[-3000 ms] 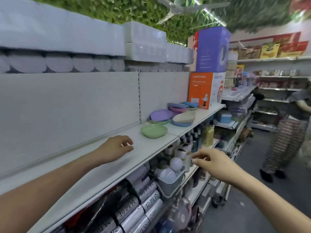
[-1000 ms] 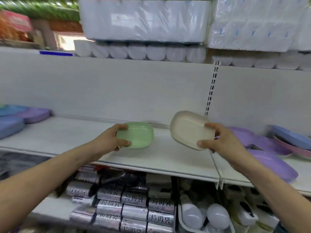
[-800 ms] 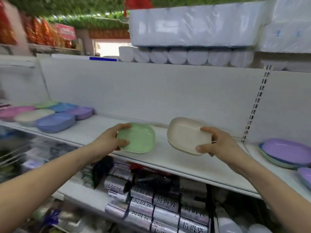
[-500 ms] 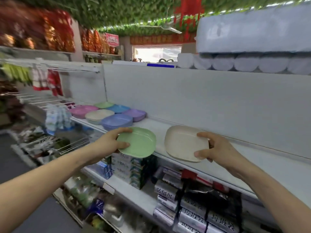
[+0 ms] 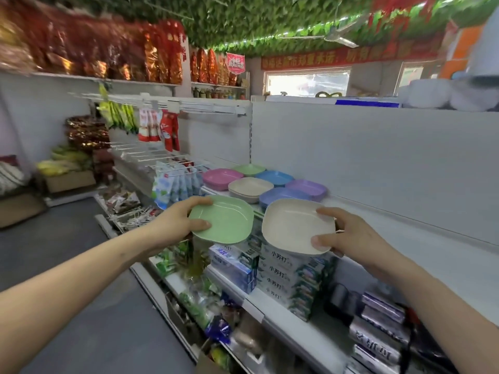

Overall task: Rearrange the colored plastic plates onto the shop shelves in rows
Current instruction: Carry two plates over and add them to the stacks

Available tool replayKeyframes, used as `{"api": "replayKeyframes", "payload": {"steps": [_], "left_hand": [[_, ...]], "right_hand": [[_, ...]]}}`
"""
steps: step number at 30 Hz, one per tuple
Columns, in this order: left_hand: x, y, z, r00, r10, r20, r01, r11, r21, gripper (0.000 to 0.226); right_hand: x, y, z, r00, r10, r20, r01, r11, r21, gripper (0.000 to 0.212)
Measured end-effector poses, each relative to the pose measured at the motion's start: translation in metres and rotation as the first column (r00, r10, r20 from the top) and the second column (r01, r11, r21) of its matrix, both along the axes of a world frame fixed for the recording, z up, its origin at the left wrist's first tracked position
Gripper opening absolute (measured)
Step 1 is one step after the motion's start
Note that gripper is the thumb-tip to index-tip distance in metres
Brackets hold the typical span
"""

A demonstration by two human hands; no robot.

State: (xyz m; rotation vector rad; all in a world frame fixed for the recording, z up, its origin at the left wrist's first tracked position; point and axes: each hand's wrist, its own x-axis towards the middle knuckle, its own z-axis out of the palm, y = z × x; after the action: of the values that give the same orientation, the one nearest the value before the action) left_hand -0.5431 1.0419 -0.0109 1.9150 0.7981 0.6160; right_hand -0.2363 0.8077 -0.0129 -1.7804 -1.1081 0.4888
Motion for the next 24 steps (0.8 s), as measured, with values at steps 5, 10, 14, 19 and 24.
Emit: {"api": "replayKeyframes", "payload": {"steps": [5, 10, 14, 19, 24], "left_hand": [[-0.017, 0.049, -0.009, 0.999, 0.046, -0.003, -0.046, 0.999, -0.005, 0.051], [-0.014, 0.1, -0.01, 0.998, 0.06, -0.002, -0.06, 0.998, -0.008, 0.049], [0.001, 0.144, 0.006, 0.998, 0.056, 0.013, -0.056, 0.998, -0.006, 0.048], [0.03, 0.201, 0.034, 1.0, 0.021, -0.009, -0.02, 0.999, 0.045, 0.048], [0.064, 0.234, 0.039, 0.999, -0.042, -0.005, 0.042, 0.996, 0.077, 0.05]], "right_hand": [[-0.006, 0.06, -0.004, 0.998, 0.06, 0.009, -0.06, 0.998, -0.003, 0.072], [0.0, 0.117, 0.002, 0.996, 0.085, -0.002, -0.085, 0.996, 0.025, 0.067], [0.007, 0.158, 0.016, 0.998, 0.069, -0.005, -0.069, 0.997, 0.036, 0.067], [0.025, 0.201, 0.036, 0.999, 0.03, 0.016, -0.031, 0.998, 0.054, 0.065], [0.04, 0.226, 0.04, 1.0, -0.015, 0.016, 0.014, 0.999, 0.049, 0.065]]}}
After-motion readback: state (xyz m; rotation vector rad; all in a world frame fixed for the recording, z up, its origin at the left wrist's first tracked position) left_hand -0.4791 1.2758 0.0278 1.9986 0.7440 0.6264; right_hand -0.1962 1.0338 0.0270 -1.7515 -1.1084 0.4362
